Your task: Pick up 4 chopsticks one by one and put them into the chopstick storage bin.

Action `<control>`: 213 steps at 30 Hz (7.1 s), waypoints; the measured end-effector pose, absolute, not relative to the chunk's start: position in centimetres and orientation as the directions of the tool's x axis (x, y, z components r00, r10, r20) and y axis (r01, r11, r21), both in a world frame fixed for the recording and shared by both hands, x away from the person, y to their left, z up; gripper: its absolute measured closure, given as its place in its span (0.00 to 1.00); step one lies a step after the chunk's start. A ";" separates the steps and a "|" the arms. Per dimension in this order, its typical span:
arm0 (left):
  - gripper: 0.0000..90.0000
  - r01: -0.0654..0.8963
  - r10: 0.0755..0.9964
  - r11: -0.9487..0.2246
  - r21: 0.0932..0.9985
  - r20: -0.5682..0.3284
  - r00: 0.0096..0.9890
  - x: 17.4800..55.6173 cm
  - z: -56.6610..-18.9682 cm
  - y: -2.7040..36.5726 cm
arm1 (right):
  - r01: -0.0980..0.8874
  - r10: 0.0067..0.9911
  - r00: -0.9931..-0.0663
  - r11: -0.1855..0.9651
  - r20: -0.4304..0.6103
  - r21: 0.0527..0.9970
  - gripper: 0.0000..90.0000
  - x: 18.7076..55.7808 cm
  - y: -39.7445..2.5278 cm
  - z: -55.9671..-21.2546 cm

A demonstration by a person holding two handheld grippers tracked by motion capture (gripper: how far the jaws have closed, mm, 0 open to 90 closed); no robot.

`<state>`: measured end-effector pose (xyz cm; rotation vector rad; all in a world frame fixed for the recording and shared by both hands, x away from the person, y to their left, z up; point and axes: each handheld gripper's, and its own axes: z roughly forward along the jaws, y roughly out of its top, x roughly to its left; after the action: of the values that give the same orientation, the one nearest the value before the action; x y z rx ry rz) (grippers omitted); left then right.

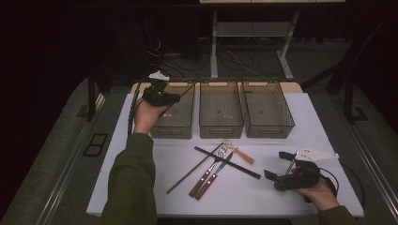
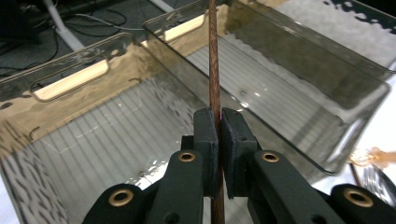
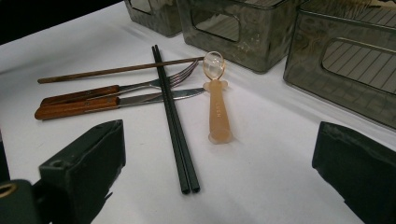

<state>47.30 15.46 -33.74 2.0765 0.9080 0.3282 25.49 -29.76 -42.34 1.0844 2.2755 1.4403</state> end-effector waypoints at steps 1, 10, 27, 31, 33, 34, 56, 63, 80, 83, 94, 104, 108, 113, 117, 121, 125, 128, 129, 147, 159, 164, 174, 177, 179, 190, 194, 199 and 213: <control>0.94 0.490 0.713 -0.389 0.780 -0.082 0.696 47.5 -33.8 15.5 | 0.460 0.694 -0.697 0.240 0.180 0.855 0.03 25.5 -29.8 -42.3; 0.94 0.493 0.771 -0.305 0.815 -0.093 0.630 48.7 -34.7 16.4 | 0.458 0.694 -0.697 0.238 0.180 0.856 0.03 25.5 -29.8 -42.3; 0.94 0.497 0.799 -0.271 0.824 -0.095 0.593 50.1 -36.3 16.6 | 0.461 0.694 -0.696 0.236 0.184 0.855 0.03 25.4 -29.9 -42.3; 0.94 0.504 0.801 -0.273 0.819 -0.097 0.590 50.4 -36.6 16.6 | 0.462 0.695 -0.695 0.234 0.185 0.855 0.03 25.4 -30.0 -42.3; 0.94 0.509 0.804 -0.281 0.814 -0.090 0.587 50.6 -36.8 16.6 | 0.461 0.696 -0.694 0.232 0.185 0.856 0.03 25.5 -30.0 -42.3; 0.93 0.513 0.808 -0.275 0.813 -0.093 0.581 50.6 -36.9 16.6 | 0.462 0.697 -0.693 0.229 0.187 0.857 0.03 25.5 -30.0 -42.3; 0.49 0.486 0.763 -0.341 0.804 -0.065 0.643 48.5 -34.6 16.2 | 0.465 0.695 -0.694 0.232 0.189 0.855 0.03 25.5 -29.8 -42.3; 0.42 0.473 0.731 -0.354 0.807 -0.077 0.678 46.7 -34.3 15.7 | 0.458 0.693 -0.699 0.243 0.178 0.855 0.03 25.8 -29.6 -42.6; 0.30 0.421 0.665 -0.399 0.815 -0.058 0.744 41.4 -34.6 14.0 | 0.471 0.669 -0.722 0.293 0.174 0.832 0.03 26.6 -29.2 -43.4; 0.29 0.403 0.652 -0.412 0.817 -0.044 0.757 40.3 -34.9 13.8 | 0.469 0.668 -0.724 0.294 0.172 0.833 0.03 26.6 -29.2 -43.3; 0.24 0.392 0.640 -0.415 0.821 -0.043 0.767 37.5 -36.2 13.6 | 0.474 0.675 -0.715 0.280 0.180 0.834 0.03 26.4 -29.2 -43.2; 0.20 0.383 0.628 -0.406 0.830 -0.051 0.777 35.3 -37.6 13.5 | 0.477 0.681 -0.710 0.276 0.180 0.834 0.03 26.4 -29.3 -43.2; 0.19 0.387 0.629 -0.415 0.823 -0.048 0.776 34.6 -38.4 13.5 | 0.477 0.685 -0.706 0.273 0.179 0.836 0.03 26.4 -29.4 -43.2; 0.19 0.381 0.632 -0.391 0.838 -0.056 0.773 33.7 -38.7 13.8 | 0.476 0.688 -0.703 0.267 0.180 0.838 0.03 26.3 -29.4 -43.2; 0.19 0.379 0.627 -0.387 0.840 -0.062 0.777 32.9 -38.8 13.8 | 0.480 0.690 -0.700 0.263 0.184 0.837 0.03 26.3 -29.5 -43.1; 0.19 0.382 0.622 -0.380 0.842 -0.072 0.779 31.8 -39.3 13.5 | 0.477 0.692 -0.699 0.262 0.181 0.839 0.03 26.2 -29.4 -43.1; 0.19 0.388 0.612 -0.384 0.838 -0.084 0.787 30.9 -40.0 13.2 | 0.477 0.693 -0.698 0.261 0.181 0.839 0.03 26.2 -29.4 -43.1; 0.20 0.392 0.605 -0.389 0.834 -0.090 0.791 30.4 -40.6 12.8 | 0.476 0.692 -0.699 0.261 0.181 0.840 0.03 26.2 -29.5 -43.1; 0.20 0.395 0.599 -0.392 0.831 -0.095 0.795 30.4 -40.8 12.6 | 0.476 0.692 -0.699 0.261 0.181 0.840 0.03 26.2 -29.5 -43.1; 0.58 0.424 0.548 -0.465 0.777 -0.123 0.827 30.1 -42.7 10.9 | 0.474 0.691 -0.701 0.268 0.175 0.839 0.03 26.2 -29.4 -43.2; 0.77 0.444 0.550 -0.532 0.721 -0.104 0.828 30.2 -43.6 10.3 | 0.472 0.690 -0.703 0.272 0.172 0.839 0.03 26.3 -29.4 -43.2; 0.80 0.462 0.561 -0.542 0.702 -0.106 0.821 30.3 -43.8 10.2 | 0.472 0.690 -0.703 0.272 0.173 0.838 0.03 26.3 -29.4 -43.2; 0.84 0.467 0.561 -0.571 0.675 -0.095 0.823 30.4 -44.5 9.8 | 0.473 0.688 -0.705 0.272 0.175 0.838 0.03 26.2 -29.3 -43.2; 0.86 0.472 0.571 -0.560 0.681 -0.096 0.816 30.4 -44.6 9.8 | 0.474 0.688 -0.704 0.271 0.177 0.838 0.03 26.3 -29.3 -43.2; 0.89 0.468 0.578 -0.563 0.682 -0.081 0.812 30.3 -44.6 9.8 | 0.474 0.687 -0.705 0.272 0.176 0.837 0.03 26.2 -29.3 -43.2; 0.94 0.467 0.600 -0.577 0.670 -0.040 0.799 30.0 -44.5 9.3 | 0.479 0.686 -0.705 0.275 0.179 0.834 0.03 26.2 -29.2 -43.2; 0.94 0.477 0.608 -0.575 0.665 -0.042 0.792 29.9 -44.4 9.2 | 0.478 0.683 -0.709 0.278 0.179 0.833 0.03 26.2 -29.2 -43.3; 0.95 0.490 0.617 -0.569 0.660 -0.050 0.785 30.0 -44.3 9.1 | 0.478 0.684 -0.707 0.276 0.179 0.834 0.03 26.2 -29.2 -43.2; 0.95 0.494 0.618 -0.574 0.653 -0.051 0.785 30.0 -43.8 9.7 | 0.476 0.683 -0.708 0.276 0.178 0.835 0.03 26.2 -29.2 -43.2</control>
<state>30.04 9.66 -43.80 2.2994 0.8213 0.2385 26.19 -29.20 -43.22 1.0771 2.3279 1.4046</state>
